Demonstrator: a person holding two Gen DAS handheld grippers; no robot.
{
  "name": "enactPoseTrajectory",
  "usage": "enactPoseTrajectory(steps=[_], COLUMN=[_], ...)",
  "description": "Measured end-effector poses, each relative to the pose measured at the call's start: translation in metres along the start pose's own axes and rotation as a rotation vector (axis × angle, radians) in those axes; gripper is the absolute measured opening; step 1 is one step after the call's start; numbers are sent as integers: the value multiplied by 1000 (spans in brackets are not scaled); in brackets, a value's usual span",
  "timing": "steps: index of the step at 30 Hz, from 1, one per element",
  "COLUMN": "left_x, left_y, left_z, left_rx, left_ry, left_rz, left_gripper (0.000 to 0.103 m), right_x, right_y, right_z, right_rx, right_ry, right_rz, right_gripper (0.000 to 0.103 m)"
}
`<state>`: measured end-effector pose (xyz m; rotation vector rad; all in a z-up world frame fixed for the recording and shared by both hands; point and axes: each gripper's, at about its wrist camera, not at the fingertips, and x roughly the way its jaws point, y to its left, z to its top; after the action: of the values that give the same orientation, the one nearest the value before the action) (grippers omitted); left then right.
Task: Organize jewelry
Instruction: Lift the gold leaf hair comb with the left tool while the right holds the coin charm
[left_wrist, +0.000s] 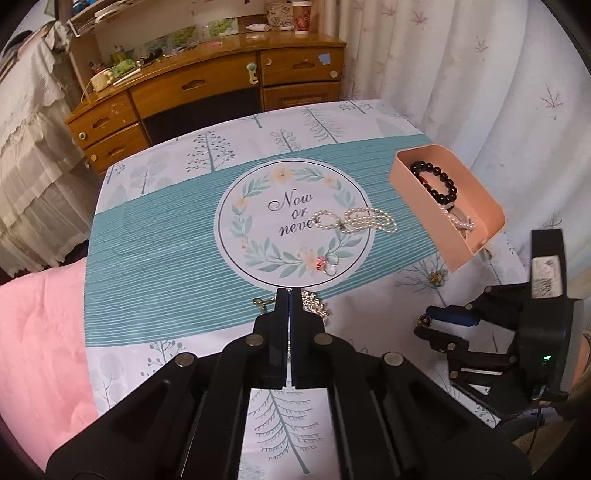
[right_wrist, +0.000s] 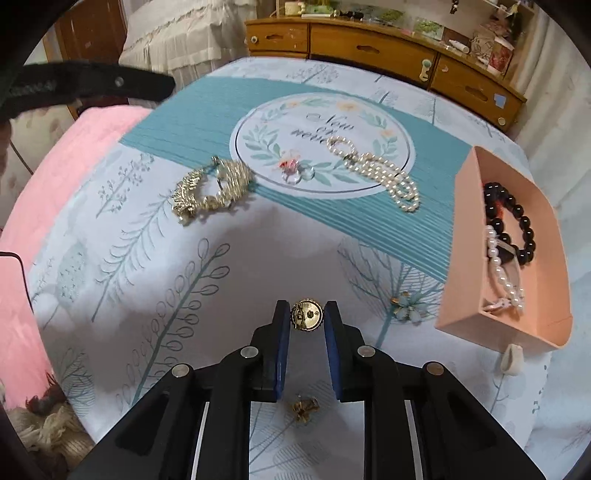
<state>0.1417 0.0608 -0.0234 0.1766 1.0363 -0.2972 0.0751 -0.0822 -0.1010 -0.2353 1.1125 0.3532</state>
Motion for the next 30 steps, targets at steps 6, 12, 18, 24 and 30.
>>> enactPoseTrajectory(steps=[6, 12, 18, 24, 30], left_x=[29, 62, 73, 85, 96], left_y=[-6, 16, 58, 77, 80], left_z=[-8, -23, -27, -33, -37], left_rx=[85, 26, -222, -426, -566], left_ry=[104, 208, 254, 307, 344], left_rz=[-21, -29, -102, -145, -161], left_gripper=[0, 0, 47, 51, 51], right_x=[-19, -24, -22, -20, -20], right_y=[-11, -18, -22, -26, -30], right_z=[-2, -6, -7, -6, -7], right_rx=[35, 51, 73, 85, 101], right_ry=[-32, -41, -51, -56, -63], right_rz=[34, 56, 81, 97, 108], right_gripper=[18, 18, 18, 18, 18])
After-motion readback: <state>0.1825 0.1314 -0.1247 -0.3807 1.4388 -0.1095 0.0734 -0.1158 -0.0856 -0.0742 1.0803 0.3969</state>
